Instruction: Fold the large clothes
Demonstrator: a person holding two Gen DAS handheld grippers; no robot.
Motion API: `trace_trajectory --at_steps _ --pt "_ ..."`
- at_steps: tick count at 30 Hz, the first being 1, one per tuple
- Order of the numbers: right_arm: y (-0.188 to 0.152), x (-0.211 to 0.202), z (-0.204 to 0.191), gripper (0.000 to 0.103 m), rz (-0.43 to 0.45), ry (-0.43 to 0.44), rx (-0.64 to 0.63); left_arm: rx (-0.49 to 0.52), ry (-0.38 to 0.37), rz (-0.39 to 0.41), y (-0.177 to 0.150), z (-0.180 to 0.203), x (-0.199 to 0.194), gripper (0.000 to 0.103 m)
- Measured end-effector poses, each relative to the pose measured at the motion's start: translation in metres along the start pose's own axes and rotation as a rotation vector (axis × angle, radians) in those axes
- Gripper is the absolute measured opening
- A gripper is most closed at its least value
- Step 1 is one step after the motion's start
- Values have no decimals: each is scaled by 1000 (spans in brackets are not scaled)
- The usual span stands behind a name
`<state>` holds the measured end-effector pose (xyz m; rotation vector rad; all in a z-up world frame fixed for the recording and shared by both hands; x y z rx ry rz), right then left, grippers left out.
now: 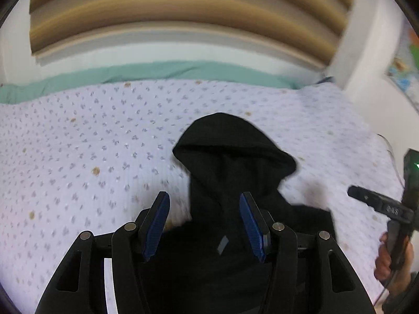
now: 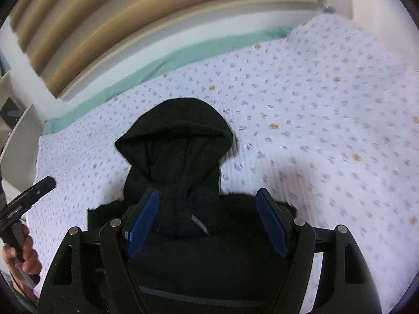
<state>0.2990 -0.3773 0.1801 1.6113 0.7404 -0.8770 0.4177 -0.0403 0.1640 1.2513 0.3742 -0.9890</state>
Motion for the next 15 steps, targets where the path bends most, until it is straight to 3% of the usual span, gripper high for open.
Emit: trace_trajectory --at_steps 5,8,12,13,14,15 --pt "13 74 6 76 -69 -20 15 -82 27 -75 10 -41 93 57" --pt "21 108 9 76 -99 -20 25 -130 -2 -91 12 -57 136 57" --pt "30 150 6 76 -139 -1 42 -111 4 -133 17 -67 184 57" --pt "31 159 2 63 -149 17 41 -103 11 -148 17 -69 193 57" --pt "31 165 -1 31 -153 24 28 -98 15 -155 18 -72 201 49" --pt "35 167 1 11 -131 -31 5 -103 22 -142 21 -77 204 36"
Point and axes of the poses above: each gripper's, at about its wrist camera, not at the fingertips, and x roughly the way its jaws point, z to its right, y to its top, the point moved 10 cm from there along x, roughly the way its jaws point, and after that the axes turned 11 degrees about -y, right-handed, at the moved point
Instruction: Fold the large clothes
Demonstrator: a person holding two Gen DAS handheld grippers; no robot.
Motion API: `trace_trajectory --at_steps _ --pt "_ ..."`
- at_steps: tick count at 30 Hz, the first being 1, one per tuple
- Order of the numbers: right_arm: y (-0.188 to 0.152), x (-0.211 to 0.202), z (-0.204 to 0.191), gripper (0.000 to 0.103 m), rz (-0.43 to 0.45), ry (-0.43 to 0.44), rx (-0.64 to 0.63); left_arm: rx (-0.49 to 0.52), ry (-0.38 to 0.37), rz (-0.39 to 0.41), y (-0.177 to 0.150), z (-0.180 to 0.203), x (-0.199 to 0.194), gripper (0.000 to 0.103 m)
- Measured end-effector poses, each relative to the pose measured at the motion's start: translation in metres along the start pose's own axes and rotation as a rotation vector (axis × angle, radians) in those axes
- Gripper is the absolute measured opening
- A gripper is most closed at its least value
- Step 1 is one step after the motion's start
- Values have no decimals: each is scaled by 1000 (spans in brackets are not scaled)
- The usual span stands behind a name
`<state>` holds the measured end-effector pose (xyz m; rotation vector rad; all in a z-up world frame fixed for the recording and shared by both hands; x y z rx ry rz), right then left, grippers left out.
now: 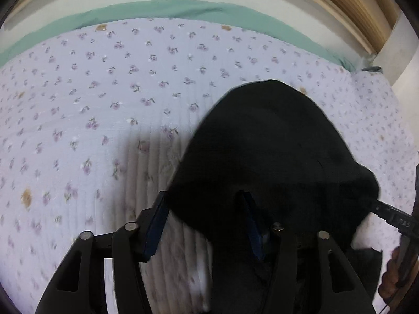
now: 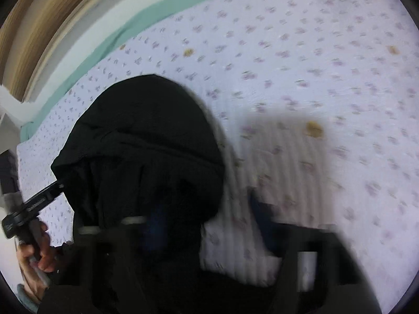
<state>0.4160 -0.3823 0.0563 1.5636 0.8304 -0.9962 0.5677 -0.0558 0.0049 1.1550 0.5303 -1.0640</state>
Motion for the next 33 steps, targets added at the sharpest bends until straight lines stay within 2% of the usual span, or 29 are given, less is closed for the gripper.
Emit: trace_trajectory --at_steps 1,2,4,6,8,10,11,13,16,18,20,24,27,30,33 --pt "6 -7 5 10 49 -39 -6 -27 -8 8 3 -7 -1 19" --pt "14 -24 9 8 115 -19 10 -56 -35 22 5 -11 -7 15" --pt "19 -55 13 8 182 29 33 -75 -111 105 10 -13 -41 16" --pt "13 -69 9 8 219 22 -24 -38 -143 163 7 -4 -70 18" --pt "2 -58 7 7 201 10 -42 -21 -126 157 -2 -3 -71 18" --pt "-13 -26 10 7 134 -7 -52 -42 -87 101 -14 -15 -51 18" --pt "-22 -5 14 7 83 -9 -47 -69 -55 30 -26 -28 -27 19" --pt "-39 30 18 9 -21 10 -37 -88 -41 -85 -49 -44 12 20" --pt "-40 34 21 15 -50 54 1 -51 -46 -70 -50 -42 15 21" --pt "-38 22 26 38 -41 34 2 -30 -56 -67 -49 -39 6 23" --pt "-38 9 32 52 -20 10 -20 -12 -47 -64 -50 -39 -8 35" --pt "-45 -32 38 53 27 18 -82 52 -64 4 -53 -31 -66 37" --pt "-24 -65 34 53 125 -1 -95 107 -93 60 -27 -16 -90 39" --pt "9 -74 10 53 172 29 -110 152 -170 90 8 19 -88 40" --pt "22 -47 -23 53 165 35 -180 142 -245 59 22 42 -54 40"
Point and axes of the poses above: each gripper's, at about its wrist camera, not at the fingertips, and x roughly the way its jaws point, z to its right, y to its top, the point moved 10 cm from there along x, roughly the way its jaws point, and after that the axes turned 11 degrees about -y, right-handed, at the moved point
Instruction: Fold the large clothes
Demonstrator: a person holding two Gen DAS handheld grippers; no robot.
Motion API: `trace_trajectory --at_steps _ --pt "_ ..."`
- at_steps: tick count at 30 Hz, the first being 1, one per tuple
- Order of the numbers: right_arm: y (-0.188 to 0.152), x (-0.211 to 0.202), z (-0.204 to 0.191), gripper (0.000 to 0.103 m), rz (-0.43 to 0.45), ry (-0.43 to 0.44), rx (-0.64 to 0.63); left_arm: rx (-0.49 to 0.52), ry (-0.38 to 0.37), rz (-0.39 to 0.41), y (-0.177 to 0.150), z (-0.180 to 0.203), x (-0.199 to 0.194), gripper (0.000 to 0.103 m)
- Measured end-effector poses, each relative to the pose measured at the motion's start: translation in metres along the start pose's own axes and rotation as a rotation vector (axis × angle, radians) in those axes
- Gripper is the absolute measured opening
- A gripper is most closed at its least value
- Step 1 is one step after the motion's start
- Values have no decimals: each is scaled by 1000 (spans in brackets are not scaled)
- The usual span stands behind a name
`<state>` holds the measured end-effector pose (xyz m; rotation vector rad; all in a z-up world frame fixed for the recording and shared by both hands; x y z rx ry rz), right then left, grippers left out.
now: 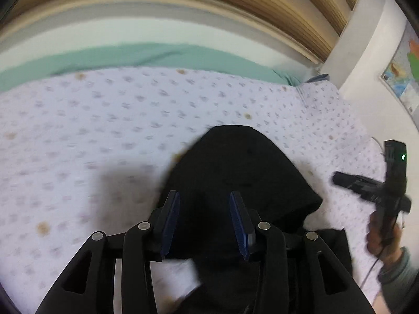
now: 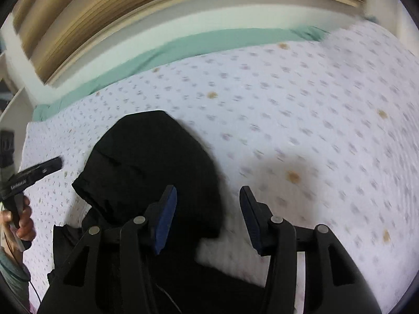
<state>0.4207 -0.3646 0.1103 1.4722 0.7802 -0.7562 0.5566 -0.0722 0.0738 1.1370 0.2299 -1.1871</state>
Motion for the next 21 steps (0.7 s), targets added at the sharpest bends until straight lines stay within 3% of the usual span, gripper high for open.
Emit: trace_trajectory --at_steps 3,6,9,13,17,19,21 --pt "-22 45 -15 53 -95 2 -71 -46 26 -100 -23 -12 49 40" --pt "-59 102 -17 53 -268 -14 -97 -76 45 -175 -53 -40 90 40" --pt "-53 107 -13 52 -254 28 -39 -115 8 -139 -58 -47 94 40" --pt "-54 104 -11 52 -209 17 -81 -89 4 -112 -64 -49 89 40" --pt "-50 83 -10 54 -214 27 -119 -72 6 -161 -63 -47 72 40" --pt "-44 69 -13 56 -226 99 -112 -71 -52 -188 -51 -35 53 41" --pt "-25 53 -15 56 -211 179 -99 -68 -162 -173 -31 -17 29 45"
Point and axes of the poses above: each gripper's, at about its wrist camera, not at the fingertips, and x roughly the way its jaws point, z to its right, y to its top, the point moved 10 cm from there along x, roughly the way its jaws point, and after that the axes turned 11 degrees about -y, right-handed, at the moved point
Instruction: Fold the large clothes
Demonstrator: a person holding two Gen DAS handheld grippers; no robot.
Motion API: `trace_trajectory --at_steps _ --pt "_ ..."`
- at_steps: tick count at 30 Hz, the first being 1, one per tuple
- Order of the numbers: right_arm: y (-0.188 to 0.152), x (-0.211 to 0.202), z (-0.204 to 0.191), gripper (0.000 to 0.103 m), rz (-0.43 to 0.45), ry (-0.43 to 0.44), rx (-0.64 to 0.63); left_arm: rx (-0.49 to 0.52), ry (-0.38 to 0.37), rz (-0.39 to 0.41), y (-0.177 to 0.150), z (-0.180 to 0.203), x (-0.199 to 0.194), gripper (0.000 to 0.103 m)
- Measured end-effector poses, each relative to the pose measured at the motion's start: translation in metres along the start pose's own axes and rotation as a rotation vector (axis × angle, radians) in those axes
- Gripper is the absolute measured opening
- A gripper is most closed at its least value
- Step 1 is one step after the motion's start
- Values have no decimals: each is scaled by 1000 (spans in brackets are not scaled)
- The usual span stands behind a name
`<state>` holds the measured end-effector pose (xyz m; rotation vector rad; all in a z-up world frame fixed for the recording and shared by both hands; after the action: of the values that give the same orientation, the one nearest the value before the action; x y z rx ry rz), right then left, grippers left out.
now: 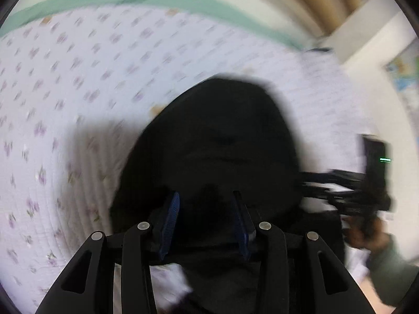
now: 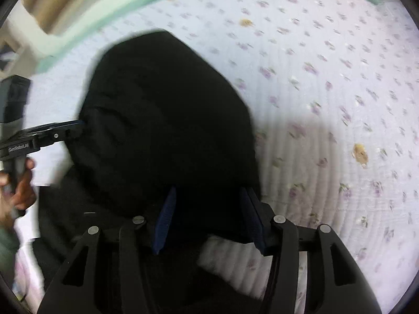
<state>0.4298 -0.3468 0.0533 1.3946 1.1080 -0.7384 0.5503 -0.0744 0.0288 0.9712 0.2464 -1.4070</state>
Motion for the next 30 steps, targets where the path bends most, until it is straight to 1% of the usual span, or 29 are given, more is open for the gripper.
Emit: trace_trajectory --at_steps 1,2,3,4,6,8,10,12,14,15,16,17,18,19,20,21,23,26,30 --pt "10 -7 0 56 20 6 0 11 -27 23 10 9 -12 61" --pt "24 -14 1 56 48 8 1 17 -34 42 19 13 -19 80" --pt "37 -19 2 58 73 12 1 23 -33 62 28 15 -25 84" --pt "47 -20 3 60 88 16 1 31 -27 77 39 15 -28 84" --pt "62 -15 5 69 90 24 -2 32 8 49 49 2 -18 84" --pt "74 2 7 69 56 35 7 -10 34 -20 52 -24 2 84" --pt "83 24 10 69 26 61 21 -58 43 -56 51 -43 17 83" --pt "85 41 8 69 8 73 28 -98 25 -59 52 -58 27 83" --pt "87 60 7 69 -22 77 39 -146 -30 -70 50 -66 35 83" --pt "84 66 4 69 -36 92 41 -169 -51 -73 47 -70 38 83" --pt "81 72 1 69 -51 112 39 -170 -47 -66 45 -72 40 83" --pt "79 75 -5 64 -50 111 27 -145 -19 -55 42 -73 40 76" --pt "82 78 -13 43 -37 98 9 -120 17 -46 39 -73 40 67" --pt "83 72 -18 35 -6 81 -9 -96 66 -34 39 -72 40 38" --pt "83 63 -22 29 32 64 -16 -79 81 -25 36 -69 36 22" --pt "79 53 -27 23 61 60 -30 -62 84 0 34 -62 27 18" --pt "68 26 -36 21 117 63 -63 -25 92 40 28 -45 3 17" --pt "51 -19 -56 20 192 47 -119 18 80 89 12 -18 -31 16" --pt "16 -80 -82 20 278 19 -181 73 86 152 -25 30 -81 16"
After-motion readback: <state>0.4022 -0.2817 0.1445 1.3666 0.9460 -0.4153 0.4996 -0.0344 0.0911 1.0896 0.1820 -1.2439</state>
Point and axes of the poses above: each gripper's, at about its wrist camera, not at the fingertips, and x roughly the way its jaws point, z to its right, y to its top, the point moved 10 cm from there along x, roughly the way its jaws point, and after that the axes turned 11 degrees about -y, right-handed, at the moved point
